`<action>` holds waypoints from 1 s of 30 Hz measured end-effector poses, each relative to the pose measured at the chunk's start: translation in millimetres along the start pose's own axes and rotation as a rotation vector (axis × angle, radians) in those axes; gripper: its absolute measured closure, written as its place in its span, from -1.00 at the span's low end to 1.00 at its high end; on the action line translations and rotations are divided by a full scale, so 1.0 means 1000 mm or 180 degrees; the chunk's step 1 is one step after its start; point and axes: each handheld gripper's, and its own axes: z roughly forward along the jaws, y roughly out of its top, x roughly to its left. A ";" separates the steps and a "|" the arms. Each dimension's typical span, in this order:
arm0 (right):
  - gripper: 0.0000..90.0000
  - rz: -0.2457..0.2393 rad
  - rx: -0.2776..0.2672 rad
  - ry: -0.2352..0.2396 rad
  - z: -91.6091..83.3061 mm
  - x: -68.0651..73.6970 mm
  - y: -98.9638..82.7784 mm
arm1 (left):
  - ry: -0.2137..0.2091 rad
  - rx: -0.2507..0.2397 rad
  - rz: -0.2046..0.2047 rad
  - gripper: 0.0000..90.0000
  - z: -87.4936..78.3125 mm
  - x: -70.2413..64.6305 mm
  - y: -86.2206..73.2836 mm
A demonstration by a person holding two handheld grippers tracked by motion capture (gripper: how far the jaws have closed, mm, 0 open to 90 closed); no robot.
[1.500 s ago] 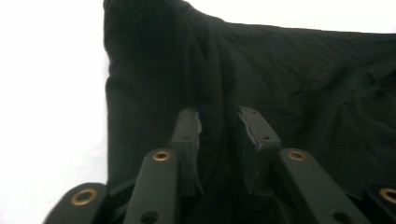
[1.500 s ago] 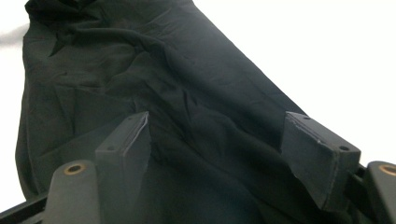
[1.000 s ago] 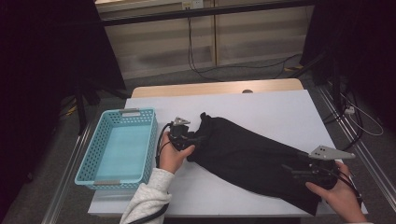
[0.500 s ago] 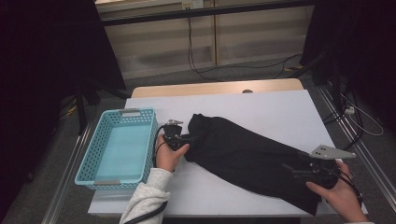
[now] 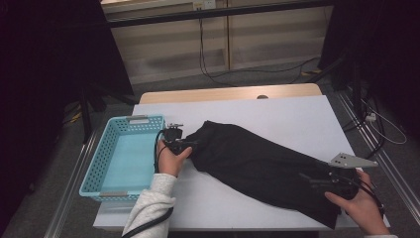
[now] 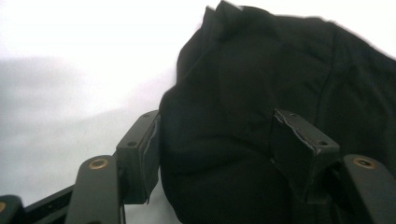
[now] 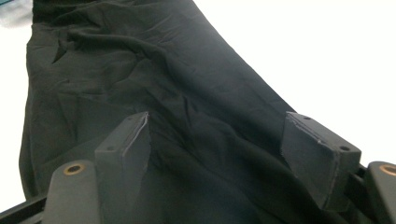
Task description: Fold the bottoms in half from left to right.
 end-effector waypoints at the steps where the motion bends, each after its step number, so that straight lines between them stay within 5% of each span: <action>1: -0.45 -0.0007 0.0002 0.0009 0.001 0.001 0.000 | 0.0025 0.0009 -0.0031 -0.20 0.001 0.001 -0.001; 7: -0.45 -0.0025 0.0002 0.0023 0.002 0.003 0.001 | 0.0185 0.0076 -0.0011 0.02 0.005 0.002 -0.006; 11: -0.45 -0.0021 0.0011 0.0016 0.002 0.002 0.001 | 0.0240 0.0171 -0.0016 0.45 0.005 0.003 -0.003; 15: -0.45 -0.0047 0.0006 0.0017 0.003 0.002 0.001 | 0.0142 0.0278 -0.0118 0.87 0.005 0.002 -0.001; 30: -0.51 -0.0018 -0.0038 0.0019 0.003 0.002 0.004 | 0.0074 0.0219 -0.0209 0.93 -0.012 0.002 0.019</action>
